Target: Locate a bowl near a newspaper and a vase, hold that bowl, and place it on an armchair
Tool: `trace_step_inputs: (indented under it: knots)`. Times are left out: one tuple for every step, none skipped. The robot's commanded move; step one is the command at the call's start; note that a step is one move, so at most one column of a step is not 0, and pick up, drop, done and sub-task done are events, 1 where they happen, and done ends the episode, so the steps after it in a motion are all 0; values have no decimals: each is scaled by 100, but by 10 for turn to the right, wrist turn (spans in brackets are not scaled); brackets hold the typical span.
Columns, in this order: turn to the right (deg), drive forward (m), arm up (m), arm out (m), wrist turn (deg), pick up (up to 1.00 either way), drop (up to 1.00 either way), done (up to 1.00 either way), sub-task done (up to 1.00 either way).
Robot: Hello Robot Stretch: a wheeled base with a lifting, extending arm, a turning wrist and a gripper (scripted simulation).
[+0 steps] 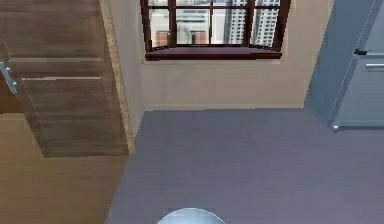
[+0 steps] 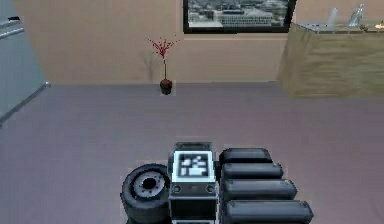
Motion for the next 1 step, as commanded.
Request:
trace_step_inputs:
  knots:
    - [0, 25, 0, 0, 0, 0, 0, 0, 0]
